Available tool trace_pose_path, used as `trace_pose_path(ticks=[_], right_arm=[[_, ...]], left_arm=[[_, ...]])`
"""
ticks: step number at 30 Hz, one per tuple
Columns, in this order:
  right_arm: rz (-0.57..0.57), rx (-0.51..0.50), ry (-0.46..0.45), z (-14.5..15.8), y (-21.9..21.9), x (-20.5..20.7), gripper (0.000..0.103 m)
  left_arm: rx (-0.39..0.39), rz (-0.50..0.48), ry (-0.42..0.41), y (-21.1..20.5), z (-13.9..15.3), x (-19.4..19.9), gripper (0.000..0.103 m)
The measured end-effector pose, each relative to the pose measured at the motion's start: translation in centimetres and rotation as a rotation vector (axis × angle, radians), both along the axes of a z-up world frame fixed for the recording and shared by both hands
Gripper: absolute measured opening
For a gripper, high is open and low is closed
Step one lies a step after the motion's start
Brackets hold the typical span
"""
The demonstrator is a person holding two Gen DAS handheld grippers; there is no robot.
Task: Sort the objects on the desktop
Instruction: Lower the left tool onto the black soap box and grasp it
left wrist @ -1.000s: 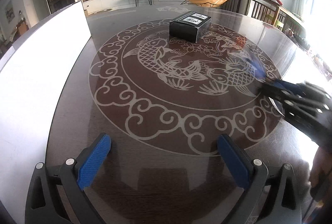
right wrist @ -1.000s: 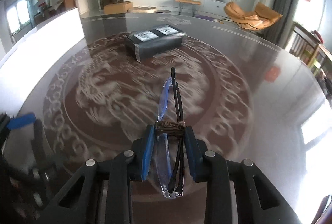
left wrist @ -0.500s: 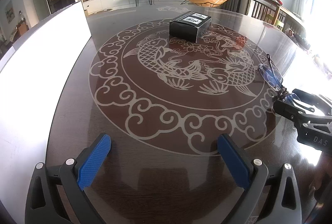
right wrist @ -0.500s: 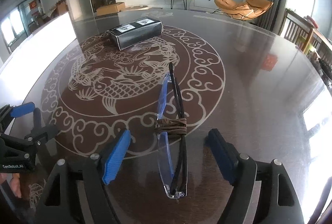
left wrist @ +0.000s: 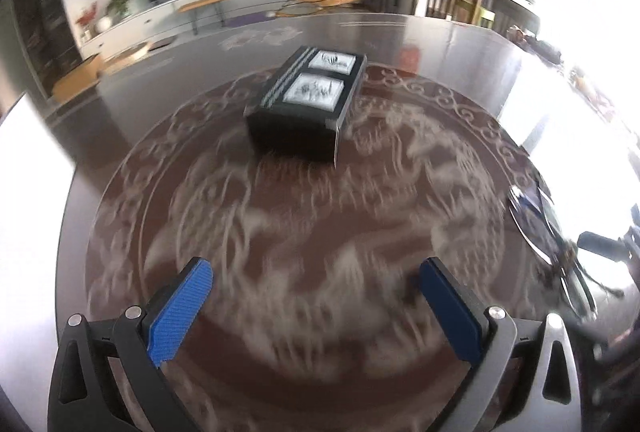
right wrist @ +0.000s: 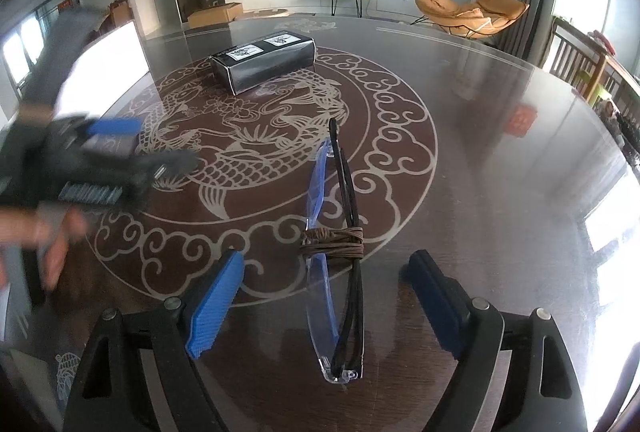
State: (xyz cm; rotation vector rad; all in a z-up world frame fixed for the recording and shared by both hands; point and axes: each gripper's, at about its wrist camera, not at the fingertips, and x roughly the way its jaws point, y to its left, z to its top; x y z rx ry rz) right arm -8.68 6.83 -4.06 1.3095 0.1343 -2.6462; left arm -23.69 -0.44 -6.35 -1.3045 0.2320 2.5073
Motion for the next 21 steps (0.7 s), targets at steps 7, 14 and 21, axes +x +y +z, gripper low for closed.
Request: trace_pose_path(ticks=[7, 14, 21], right_arm=[[0.002, -0.006, 0.000, 0.0, 0.1, 0.0, 0.086], [0.006, -0.026, 0.001, 0.0, 0.1, 0.2, 0.086], [0.009, -0.028, 0.001, 0.1, 0.1, 0.2, 0.086]], left_arm=[[-0.003, -0.086, 0.000, 1.0, 0.2, -3.5, 0.103], [-0.030, -0.195, -0.064, 2.7, 0.5, -7.0, 0.103], [-0.022, -0.142, -0.055, 4.0, 0.5, -9.1, 0.103]])
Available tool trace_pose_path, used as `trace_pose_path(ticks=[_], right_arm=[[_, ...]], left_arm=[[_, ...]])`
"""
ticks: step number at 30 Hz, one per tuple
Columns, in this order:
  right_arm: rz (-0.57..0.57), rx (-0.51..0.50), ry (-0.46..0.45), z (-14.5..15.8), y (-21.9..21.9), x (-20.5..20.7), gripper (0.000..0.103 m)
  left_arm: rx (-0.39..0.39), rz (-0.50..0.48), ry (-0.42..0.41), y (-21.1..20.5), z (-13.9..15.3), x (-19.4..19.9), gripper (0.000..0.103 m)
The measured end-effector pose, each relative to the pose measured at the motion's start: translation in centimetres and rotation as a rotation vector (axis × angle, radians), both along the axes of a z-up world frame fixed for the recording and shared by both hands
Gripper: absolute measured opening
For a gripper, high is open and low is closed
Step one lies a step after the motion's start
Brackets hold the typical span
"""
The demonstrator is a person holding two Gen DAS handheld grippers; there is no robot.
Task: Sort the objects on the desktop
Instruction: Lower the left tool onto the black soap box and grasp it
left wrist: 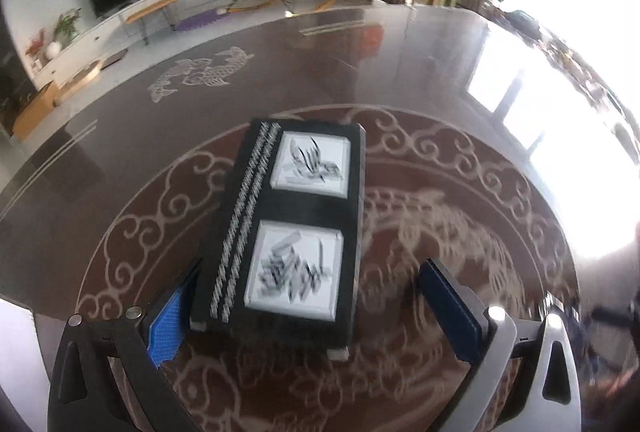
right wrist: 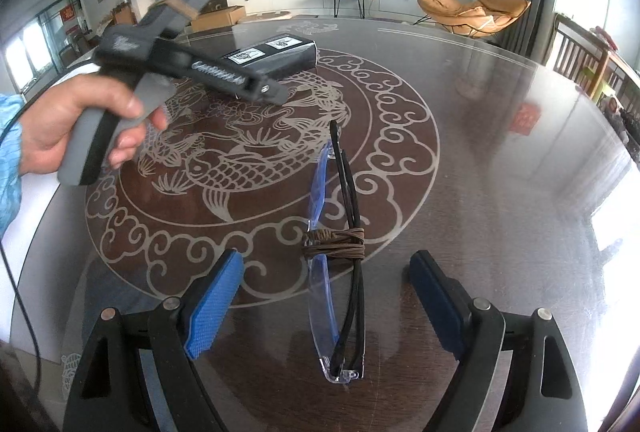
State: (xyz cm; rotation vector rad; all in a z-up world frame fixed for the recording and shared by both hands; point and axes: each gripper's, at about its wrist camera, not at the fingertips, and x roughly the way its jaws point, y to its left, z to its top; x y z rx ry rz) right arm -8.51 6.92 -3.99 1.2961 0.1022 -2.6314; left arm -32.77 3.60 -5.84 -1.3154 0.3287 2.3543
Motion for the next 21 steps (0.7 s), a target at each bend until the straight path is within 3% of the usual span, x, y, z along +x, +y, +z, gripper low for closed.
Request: trace_pose_path(ticks=[5, 7, 12, 15, 21], right_arm=[[0.001, 0.003, 0.000, -0.1, -0.1, 0.1, 0.086], [0.001, 0.002, 0.000, -0.1, -0.1, 0.1, 0.086], [0.001, 0.009, -0.001, -0.1, -0.2, 0.1, 0.086], [0.001, 0.012, -0.001, -0.1, -0.2, 0.1, 0.086], [0.002, 0.012, -0.001, -0.1, -0.1, -0.1, 0.086]], left_arm=[[0.004, 0.055, 0.018, 0.4, 0.1, -0.1, 0.100], [0.013, 0.071, 0.066, 0.4, 0.8, 0.3, 0.059], [-0.008, 0.098, 0.083, -0.1, 1.0, 1.7, 0.058], [0.027, 0.169, 0.076, -1.7, 0.9, 3.6, 0.058], [0.026, 0.299, 0.080, -5.0, 0.9, 13.9, 0.058]])
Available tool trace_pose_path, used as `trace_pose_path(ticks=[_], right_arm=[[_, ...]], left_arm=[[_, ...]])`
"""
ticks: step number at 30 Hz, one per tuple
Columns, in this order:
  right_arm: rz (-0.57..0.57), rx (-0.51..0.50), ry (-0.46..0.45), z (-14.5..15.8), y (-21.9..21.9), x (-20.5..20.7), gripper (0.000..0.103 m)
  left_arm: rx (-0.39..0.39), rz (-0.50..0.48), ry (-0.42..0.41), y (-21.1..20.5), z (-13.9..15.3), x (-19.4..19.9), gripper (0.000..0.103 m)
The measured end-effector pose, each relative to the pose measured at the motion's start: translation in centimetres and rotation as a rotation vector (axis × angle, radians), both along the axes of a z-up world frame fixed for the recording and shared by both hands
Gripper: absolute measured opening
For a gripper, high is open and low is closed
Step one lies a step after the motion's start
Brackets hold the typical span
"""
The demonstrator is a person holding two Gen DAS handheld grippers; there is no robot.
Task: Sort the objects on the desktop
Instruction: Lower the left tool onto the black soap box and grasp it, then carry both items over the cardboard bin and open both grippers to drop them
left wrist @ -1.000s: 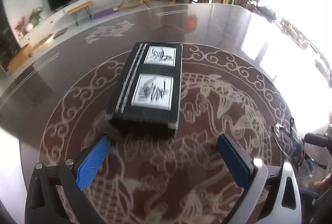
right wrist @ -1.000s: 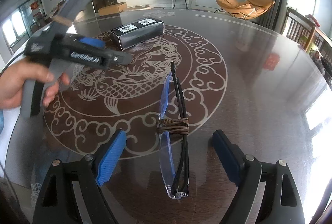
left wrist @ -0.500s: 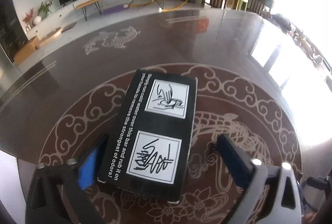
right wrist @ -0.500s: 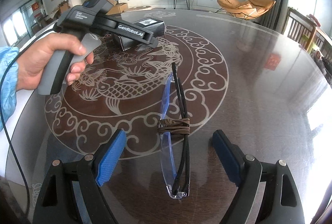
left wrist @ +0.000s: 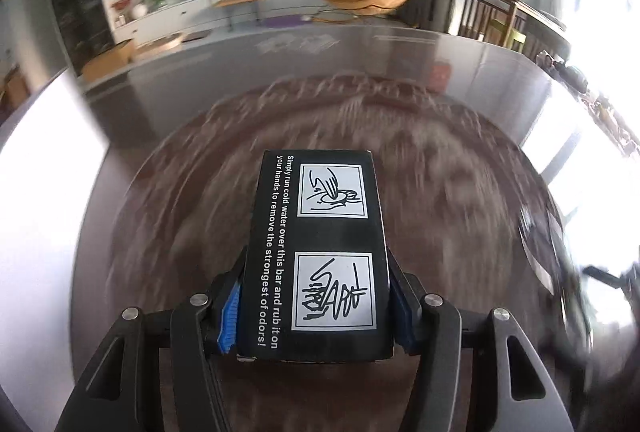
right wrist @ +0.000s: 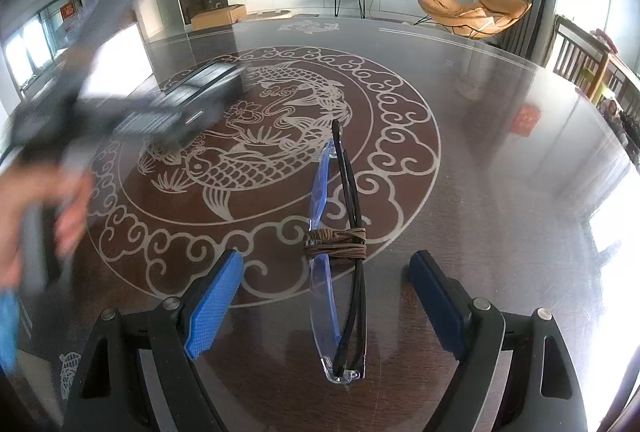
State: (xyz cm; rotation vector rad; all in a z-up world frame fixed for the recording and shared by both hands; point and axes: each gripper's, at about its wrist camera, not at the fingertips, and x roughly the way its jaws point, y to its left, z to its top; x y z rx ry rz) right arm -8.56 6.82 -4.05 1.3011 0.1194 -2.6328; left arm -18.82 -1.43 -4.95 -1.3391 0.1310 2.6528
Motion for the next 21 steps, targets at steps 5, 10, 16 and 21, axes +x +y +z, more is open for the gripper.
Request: trace_pose_path(ticks=[5, 10, 16, 21], right_arm=[[0.000, -0.001, 0.000, 0.0, 0.0, 0.0, 0.086], [0.008, -0.039, -0.002, 0.1, 0.3, 0.0, 0.088], [0.039, -0.390, -0.020, 0.8, 6.2, 0.9, 0.088], [0.081, -0.205, -0.065, 0.8, 5.1, 0.8, 0.086]], left_arm=[[0.003, 0.057, 0.008, -2.3, -0.4, 8.5, 0.058], [0.008, 0.088, 0.027, -2.9, -0.6, 11.8, 0.058], [0.012, 0.090, 0.040, -2.9, -0.8, 11.8, 0.058], [0.011, 0.093, 0.042, -2.7, -0.8, 11.7, 0.058]])
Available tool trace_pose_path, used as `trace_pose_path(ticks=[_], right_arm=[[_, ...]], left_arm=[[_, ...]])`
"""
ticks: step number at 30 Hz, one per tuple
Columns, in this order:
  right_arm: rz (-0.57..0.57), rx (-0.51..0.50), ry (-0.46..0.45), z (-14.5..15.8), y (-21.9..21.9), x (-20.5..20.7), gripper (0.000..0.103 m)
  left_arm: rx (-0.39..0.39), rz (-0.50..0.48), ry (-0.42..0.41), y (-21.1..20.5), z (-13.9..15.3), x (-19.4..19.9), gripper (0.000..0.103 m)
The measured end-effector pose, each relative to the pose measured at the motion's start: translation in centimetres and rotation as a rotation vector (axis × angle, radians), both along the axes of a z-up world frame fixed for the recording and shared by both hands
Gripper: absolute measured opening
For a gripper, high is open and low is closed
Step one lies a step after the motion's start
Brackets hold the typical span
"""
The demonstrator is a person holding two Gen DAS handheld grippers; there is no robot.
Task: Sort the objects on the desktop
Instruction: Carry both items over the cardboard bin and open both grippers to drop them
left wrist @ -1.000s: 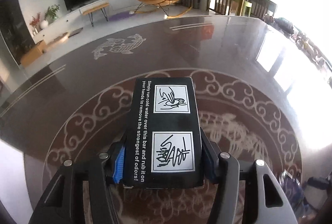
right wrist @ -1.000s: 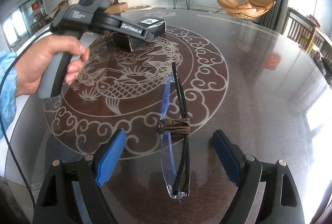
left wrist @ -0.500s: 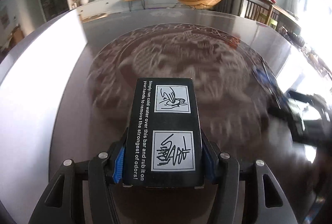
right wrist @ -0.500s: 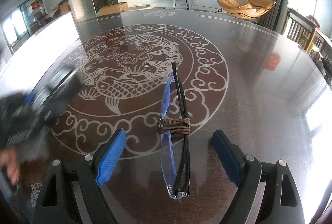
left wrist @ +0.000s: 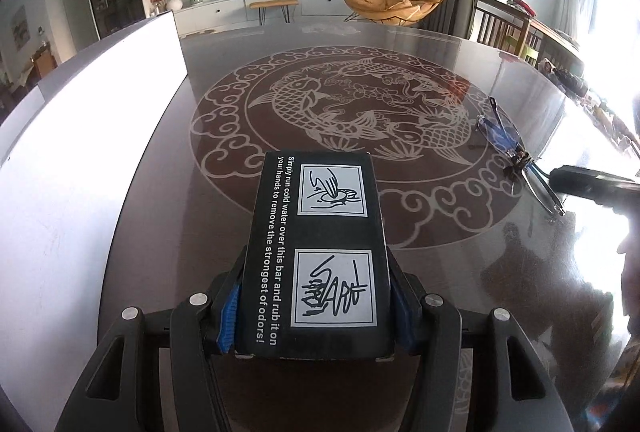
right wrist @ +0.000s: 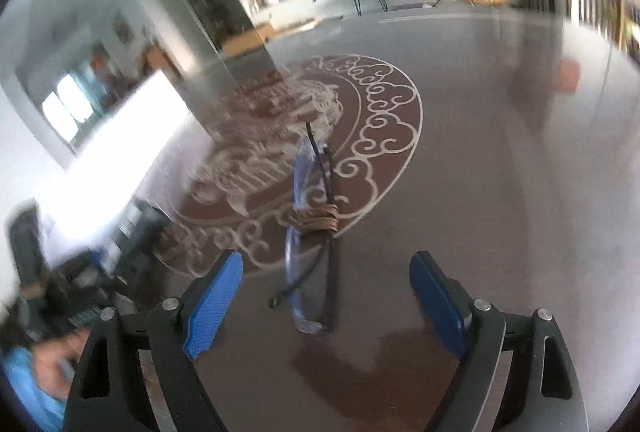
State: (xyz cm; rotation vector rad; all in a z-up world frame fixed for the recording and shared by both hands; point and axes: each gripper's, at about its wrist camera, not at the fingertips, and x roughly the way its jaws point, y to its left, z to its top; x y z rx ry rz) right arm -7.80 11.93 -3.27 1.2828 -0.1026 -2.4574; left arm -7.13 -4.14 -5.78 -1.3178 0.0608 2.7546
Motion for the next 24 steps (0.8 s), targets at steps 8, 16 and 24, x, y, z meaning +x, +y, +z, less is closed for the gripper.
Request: trace_pose_path(ticks=[8, 16, 24], right_arm=[[0.035, 0.254, -0.039, -0.1, -5.2, -3.4, 0.029], [0.021, 0.144, -0.059, 3.1, -4.4, -0.3, 0.029], [0.092, 0.077, 0.004, 7.0, -8.7, 0.3, 0.029]], left_arm=[[0.027, -0.001, 0.001, -0.2, 0.2, 0.2, 0.058], [0.075, -0.001, 0.041, -0.6, 1.5, 1.8, 0.058], [0.176, 0.048, 0.130, -4.0, 7.1, 5.1, 0.058]])
